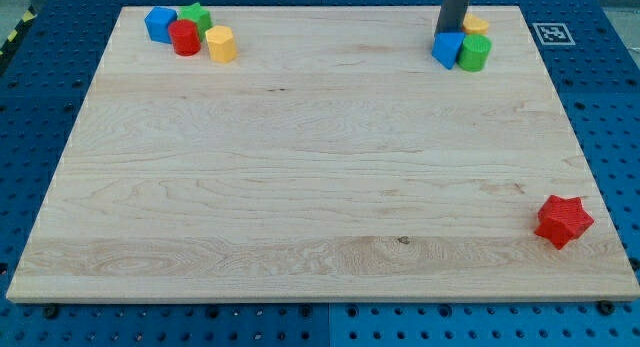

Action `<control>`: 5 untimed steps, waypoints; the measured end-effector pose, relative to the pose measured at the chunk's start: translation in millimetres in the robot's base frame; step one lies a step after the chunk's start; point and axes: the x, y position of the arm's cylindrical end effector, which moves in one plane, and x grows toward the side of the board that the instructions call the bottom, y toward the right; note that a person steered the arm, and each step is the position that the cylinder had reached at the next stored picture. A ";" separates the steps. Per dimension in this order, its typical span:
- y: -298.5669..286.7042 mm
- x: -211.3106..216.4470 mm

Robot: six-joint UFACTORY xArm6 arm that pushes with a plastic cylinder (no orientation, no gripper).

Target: Push the blue triangle closer to the red star

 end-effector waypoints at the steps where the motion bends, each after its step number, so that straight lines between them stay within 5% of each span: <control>1: 0.0 20.5; 5: -0.3 142.7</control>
